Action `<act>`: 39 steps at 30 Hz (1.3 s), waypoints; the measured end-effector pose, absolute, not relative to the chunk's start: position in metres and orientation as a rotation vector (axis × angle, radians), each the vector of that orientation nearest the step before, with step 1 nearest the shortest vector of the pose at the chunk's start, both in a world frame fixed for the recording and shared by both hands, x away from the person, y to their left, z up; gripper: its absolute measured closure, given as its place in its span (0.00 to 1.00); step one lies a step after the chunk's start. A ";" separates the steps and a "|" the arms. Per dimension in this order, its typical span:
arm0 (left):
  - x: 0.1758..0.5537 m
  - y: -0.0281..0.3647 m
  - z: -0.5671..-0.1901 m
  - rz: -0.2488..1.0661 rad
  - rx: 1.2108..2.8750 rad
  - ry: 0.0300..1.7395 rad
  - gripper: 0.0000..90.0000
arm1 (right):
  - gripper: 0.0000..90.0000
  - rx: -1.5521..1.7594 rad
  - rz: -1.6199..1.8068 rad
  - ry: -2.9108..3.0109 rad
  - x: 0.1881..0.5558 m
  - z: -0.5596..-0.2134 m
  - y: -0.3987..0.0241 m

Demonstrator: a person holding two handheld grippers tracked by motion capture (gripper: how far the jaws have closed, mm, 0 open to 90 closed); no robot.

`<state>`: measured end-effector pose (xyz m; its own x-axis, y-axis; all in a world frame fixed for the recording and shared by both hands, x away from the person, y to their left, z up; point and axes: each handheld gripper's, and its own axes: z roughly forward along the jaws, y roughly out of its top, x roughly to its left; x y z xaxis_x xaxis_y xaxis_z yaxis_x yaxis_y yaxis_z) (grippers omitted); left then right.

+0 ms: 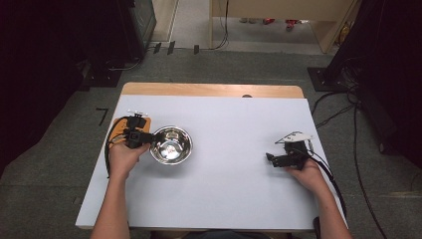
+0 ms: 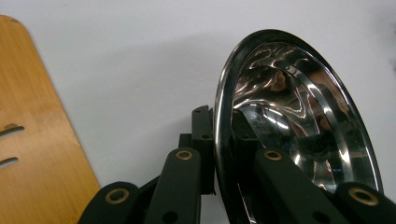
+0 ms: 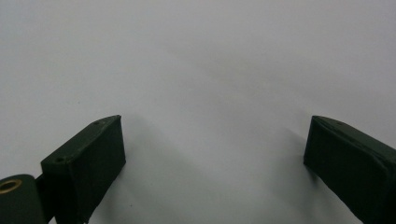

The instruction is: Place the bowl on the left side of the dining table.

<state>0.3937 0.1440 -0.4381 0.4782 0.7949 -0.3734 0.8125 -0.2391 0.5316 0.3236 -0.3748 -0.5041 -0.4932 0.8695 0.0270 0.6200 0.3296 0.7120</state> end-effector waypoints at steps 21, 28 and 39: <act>0.404 0.151 -0.430 -0.034 2.006 1.328 0.95 | 0.05 1.323 0.958 2.240 0.324 -0.504 -0.375; 0.411 0.151 -0.431 -0.036 2.018 1.325 0.95 | 0.05 1.323 0.958 2.240 0.324 -0.504 -0.375; 0.422 0.153 -0.427 -0.023 2.001 1.324 0.95 | 0.05 1.322 0.959 2.238 0.324 -0.504 -0.375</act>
